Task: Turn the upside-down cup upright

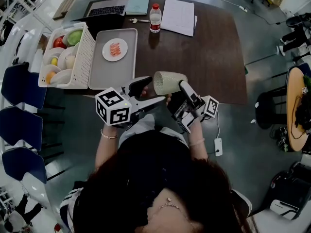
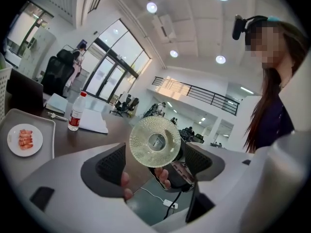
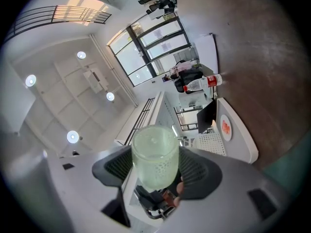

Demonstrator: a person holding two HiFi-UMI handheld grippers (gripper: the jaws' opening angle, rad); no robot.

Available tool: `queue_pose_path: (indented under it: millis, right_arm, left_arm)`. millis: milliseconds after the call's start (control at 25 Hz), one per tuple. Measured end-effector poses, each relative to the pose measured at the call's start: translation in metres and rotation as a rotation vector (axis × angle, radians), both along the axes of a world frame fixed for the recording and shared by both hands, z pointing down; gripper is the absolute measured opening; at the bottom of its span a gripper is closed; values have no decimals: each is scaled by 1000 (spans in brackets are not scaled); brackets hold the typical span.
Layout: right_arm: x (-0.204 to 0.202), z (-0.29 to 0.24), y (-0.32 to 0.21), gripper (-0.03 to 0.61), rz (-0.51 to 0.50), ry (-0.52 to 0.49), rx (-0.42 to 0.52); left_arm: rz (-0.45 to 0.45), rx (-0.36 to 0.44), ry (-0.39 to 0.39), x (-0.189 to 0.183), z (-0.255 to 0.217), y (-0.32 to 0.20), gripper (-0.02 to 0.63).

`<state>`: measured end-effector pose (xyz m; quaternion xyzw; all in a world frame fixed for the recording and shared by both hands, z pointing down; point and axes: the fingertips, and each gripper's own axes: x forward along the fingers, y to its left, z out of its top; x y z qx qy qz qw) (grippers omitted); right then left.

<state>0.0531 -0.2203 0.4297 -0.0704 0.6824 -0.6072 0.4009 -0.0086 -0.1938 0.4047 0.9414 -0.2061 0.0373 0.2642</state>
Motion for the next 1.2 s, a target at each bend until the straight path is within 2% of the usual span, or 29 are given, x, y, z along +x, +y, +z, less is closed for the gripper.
queue_pose_path:
  millis: [160, 800, 1200]
  right_arm:
    - [-2, -3, 1, 308, -12, -1, 7]
    - [-3, -2, 3, 308, -25, -4, 6]
    - [-5, -4, 5, 310, -33, -13, 23]
  left_arm:
    - [9, 5, 7, 5, -5, -4, 383]
    - [14, 45, -28, 14, -5, -9, 383]
    - [-9, 62, -19, 12, -7, -7, 379]
